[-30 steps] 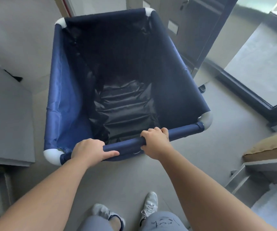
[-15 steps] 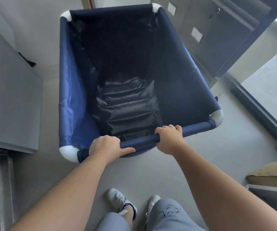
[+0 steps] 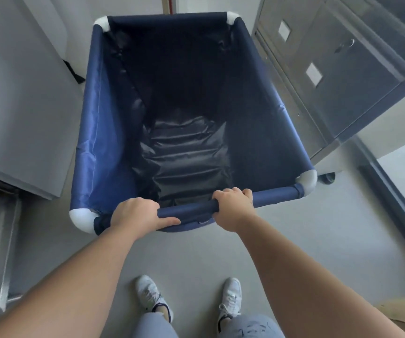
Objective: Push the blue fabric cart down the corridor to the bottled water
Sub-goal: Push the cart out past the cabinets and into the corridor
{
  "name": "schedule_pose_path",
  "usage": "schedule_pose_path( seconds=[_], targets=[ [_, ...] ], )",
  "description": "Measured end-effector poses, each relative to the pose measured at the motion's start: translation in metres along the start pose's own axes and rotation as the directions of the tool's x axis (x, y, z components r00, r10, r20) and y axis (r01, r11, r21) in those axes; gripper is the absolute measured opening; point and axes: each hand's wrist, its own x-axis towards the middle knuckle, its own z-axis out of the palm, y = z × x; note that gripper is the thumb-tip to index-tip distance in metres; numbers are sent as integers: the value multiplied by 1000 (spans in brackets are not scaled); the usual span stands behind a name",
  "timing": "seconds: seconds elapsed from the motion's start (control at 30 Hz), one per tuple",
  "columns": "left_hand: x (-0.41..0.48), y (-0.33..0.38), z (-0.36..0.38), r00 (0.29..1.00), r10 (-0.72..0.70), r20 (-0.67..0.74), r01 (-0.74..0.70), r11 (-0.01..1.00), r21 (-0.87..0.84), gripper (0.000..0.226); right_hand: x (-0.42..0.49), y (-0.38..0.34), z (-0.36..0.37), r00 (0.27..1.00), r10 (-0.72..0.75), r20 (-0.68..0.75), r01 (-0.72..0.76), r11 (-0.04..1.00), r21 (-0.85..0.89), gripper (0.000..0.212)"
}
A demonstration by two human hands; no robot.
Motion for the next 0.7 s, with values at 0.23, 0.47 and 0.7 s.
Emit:
schedule_pose_path(
  seconds=[0.23, 0.47, 0.7],
  targets=[
    [1, 20, 1, 997, -79, -23, 78, 997, -26, 70, 18, 20, -9, 997, -82, 11, 82, 996, -46, 32],
    [10, 30, 3, 987, -136, -84, 129, 988, -84, 83, 43, 31, -24, 988, -145, 48, 150, 983, -103, 32],
    [26, 36, -5, 972, -219, -89, 207, 970, -131, 78, 72, 39, -35, 976, -216, 38, 219, 966, -135, 26]
  ],
)
